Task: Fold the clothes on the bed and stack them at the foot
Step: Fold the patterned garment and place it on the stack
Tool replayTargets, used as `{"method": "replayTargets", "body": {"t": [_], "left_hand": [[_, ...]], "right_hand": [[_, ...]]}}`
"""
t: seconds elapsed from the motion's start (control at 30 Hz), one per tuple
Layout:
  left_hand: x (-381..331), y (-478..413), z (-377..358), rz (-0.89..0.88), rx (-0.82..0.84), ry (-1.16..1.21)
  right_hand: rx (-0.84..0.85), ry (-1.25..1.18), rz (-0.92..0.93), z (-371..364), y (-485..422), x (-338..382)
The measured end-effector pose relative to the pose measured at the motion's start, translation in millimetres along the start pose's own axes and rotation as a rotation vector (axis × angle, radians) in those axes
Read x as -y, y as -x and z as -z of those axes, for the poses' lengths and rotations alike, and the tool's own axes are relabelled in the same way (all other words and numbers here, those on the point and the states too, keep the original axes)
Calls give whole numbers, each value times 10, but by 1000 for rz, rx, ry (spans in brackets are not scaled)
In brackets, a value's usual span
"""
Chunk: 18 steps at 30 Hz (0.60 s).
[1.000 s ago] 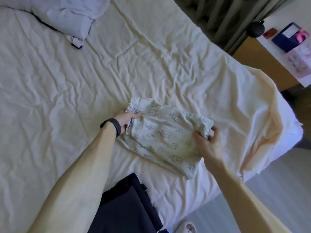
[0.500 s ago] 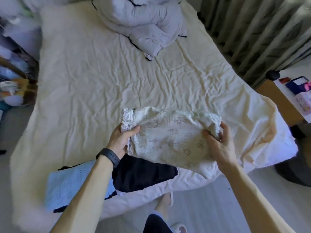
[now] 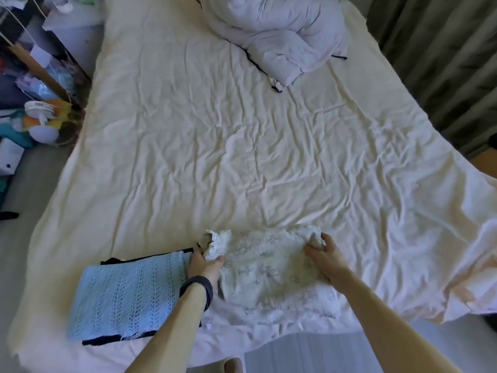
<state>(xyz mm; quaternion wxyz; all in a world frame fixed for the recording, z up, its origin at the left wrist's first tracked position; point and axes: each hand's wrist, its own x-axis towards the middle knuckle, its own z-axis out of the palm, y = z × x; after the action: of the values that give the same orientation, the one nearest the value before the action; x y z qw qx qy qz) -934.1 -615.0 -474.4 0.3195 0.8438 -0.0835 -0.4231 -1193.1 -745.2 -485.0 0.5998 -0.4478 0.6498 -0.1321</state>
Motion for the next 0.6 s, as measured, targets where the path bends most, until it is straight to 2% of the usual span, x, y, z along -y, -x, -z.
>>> {"method": "replayTargets", "body": {"t": [0.2,0.33,0.5,0.6], "left_hand": [[98,17,-80,20,-11,19],[92,168,-98,23,-24,56],[139,275,-101,-191,-97,-4],[139,425,-143,-259,-144,-206]], "right_hand": [[-25,4,-29,7,90,-70],[-45,162,-41,28,298,-191],[-75,362,131,-176,334,-174],[-11,361,109,-123,324,-122]]}}
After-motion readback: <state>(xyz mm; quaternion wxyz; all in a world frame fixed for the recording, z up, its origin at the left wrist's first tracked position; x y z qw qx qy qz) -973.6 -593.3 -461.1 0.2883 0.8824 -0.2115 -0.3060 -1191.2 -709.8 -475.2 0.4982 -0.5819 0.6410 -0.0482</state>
